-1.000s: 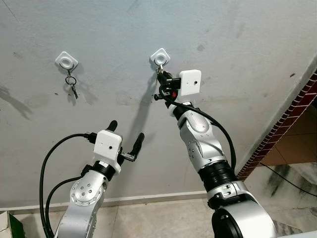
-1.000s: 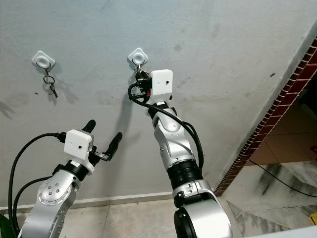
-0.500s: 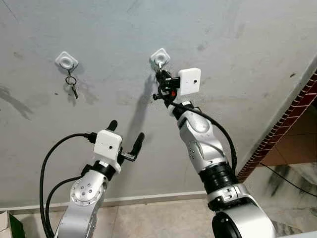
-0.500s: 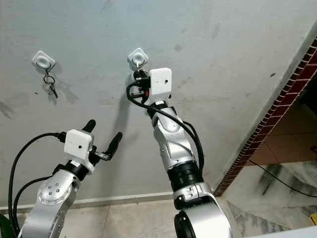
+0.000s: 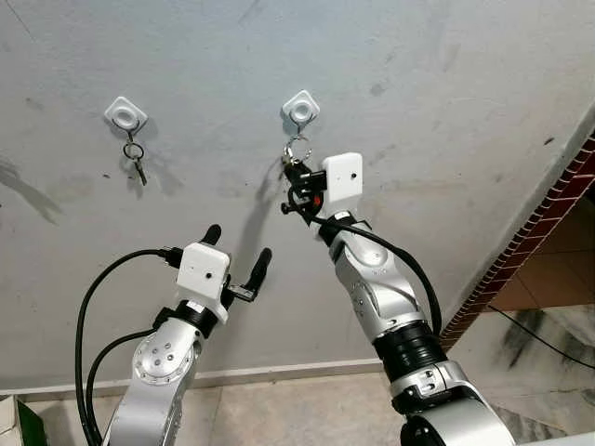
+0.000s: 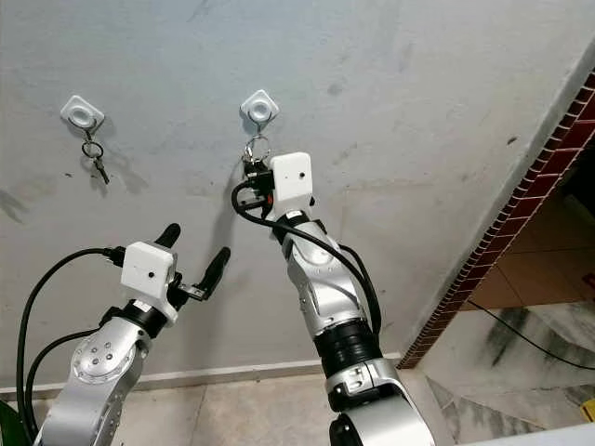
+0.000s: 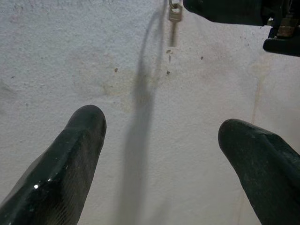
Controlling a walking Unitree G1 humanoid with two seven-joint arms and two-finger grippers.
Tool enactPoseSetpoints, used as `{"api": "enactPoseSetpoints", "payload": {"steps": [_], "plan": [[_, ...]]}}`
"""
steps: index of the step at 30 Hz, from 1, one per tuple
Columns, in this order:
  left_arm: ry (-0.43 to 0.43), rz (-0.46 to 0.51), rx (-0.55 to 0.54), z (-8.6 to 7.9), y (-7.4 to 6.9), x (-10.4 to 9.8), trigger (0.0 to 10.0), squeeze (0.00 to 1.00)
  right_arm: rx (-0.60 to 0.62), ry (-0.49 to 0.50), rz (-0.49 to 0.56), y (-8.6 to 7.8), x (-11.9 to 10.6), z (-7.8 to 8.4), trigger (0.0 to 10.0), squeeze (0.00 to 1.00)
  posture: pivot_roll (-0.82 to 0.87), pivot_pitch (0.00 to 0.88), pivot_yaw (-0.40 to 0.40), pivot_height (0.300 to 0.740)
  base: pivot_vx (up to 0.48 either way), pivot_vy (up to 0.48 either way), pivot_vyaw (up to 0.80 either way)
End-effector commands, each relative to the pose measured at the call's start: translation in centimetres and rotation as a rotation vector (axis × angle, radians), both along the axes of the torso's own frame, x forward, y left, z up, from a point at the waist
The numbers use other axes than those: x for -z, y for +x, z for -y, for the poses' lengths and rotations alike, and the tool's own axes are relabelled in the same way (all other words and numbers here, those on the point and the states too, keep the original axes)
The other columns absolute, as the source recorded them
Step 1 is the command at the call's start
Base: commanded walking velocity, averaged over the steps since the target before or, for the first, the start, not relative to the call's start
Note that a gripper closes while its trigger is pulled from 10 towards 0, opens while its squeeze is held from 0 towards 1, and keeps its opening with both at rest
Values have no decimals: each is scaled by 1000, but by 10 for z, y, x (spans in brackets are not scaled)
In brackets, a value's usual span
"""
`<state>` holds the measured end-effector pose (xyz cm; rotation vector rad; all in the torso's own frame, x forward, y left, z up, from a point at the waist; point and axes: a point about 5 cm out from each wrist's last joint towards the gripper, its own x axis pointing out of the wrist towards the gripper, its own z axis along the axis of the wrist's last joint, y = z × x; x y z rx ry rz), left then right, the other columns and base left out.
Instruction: Hang keys on a hook
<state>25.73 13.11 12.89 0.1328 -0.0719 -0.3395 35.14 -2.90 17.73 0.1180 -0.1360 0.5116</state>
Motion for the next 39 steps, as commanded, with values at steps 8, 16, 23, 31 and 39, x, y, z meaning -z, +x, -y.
{"api": "enactPoseSetpoints", "payload": {"steps": [8, 16, 23, 31, 39], "plan": [[17, -5, 5, 1, 1, 0, 10000, 0, -26, 10, 4, -4, -4, -11, 10000, 0, 135, 0, -11, 740, 0, 0, 0], [7, 16, 19, 4, 1, -3, 10000, 0, -27, -1, -4, -3, -2, -13, 10000, 0, 137, 0, -16, 740, 0, 0, 0], [28, 68, 41, 10, 0, -9, 10000, 0, -22, -28, -19, -3, 4, -12, 10000, 0, 137, 0, -17, 740, 0, 0, 0], [41, 122, 13, 9, 3, -16, 10000, 0, -18, -51, -41, -3, 11, -10, 10000, 0, 135, 0, -17, 740, 0, 0, 0], [35, 145, -21, 5, 6, -21, 10000, 0, -39, -72, -70, -5, 21, -12, 10000, 1000, 138, 0, -17, 740, 0, 0, 0]]}}
